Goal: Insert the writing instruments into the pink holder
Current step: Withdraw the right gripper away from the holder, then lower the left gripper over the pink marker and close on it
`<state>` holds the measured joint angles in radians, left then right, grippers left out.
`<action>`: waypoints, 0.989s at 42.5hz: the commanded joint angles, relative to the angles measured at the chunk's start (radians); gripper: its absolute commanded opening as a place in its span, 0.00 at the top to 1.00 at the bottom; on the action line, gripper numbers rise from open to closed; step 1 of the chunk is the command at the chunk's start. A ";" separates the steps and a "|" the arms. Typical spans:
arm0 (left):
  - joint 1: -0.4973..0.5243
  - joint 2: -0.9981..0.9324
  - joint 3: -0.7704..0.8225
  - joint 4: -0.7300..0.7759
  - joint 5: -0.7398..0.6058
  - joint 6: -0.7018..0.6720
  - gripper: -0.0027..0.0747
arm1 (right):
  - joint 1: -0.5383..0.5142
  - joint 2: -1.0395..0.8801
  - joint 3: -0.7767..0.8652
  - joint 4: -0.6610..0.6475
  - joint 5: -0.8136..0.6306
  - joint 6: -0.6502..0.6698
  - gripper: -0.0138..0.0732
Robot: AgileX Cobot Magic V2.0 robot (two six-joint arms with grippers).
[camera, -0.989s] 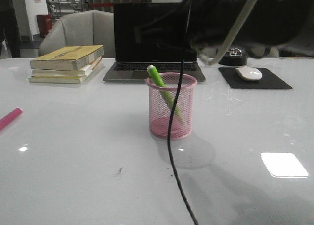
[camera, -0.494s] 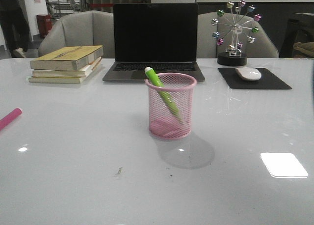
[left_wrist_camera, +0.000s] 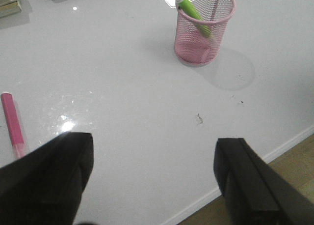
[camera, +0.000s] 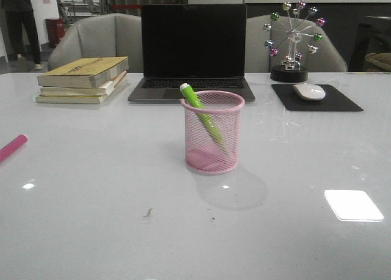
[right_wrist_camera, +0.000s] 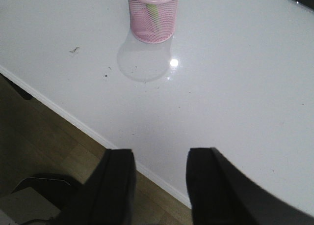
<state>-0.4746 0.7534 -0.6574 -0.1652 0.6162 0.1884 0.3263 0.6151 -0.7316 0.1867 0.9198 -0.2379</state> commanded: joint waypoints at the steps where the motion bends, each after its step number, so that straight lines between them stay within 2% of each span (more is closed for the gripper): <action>1: -0.006 0.001 -0.027 -0.016 -0.078 -0.006 0.24 | -0.006 -0.051 -0.003 -0.001 -0.051 0.005 0.41; 9: -0.006 0.001 -0.027 -0.018 -0.104 -0.006 0.24 | -0.006 -0.082 0.013 -0.004 -0.055 0.147 0.41; 16: 0.013 0.010 -0.038 -0.016 -0.056 -0.017 0.24 | -0.006 -0.080 0.019 -0.006 -0.082 0.155 0.41; 27: 0.215 0.185 -0.176 -0.015 0.118 -0.019 0.24 | -0.006 -0.080 0.019 -0.006 -0.076 0.155 0.41; 34: 0.350 0.364 -0.265 -0.015 0.148 -0.019 0.24 | -0.006 -0.080 0.019 -0.006 -0.076 0.155 0.41; 42: 0.422 0.582 -0.377 -0.015 0.167 -0.019 0.24 | -0.006 -0.080 0.019 -0.006 -0.076 0.155 0.41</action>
<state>-0.0710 1.2797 -0.9587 -0.1665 0.8094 0.1791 0.3263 0.5313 -0.6849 0.1820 0.9114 -0.0806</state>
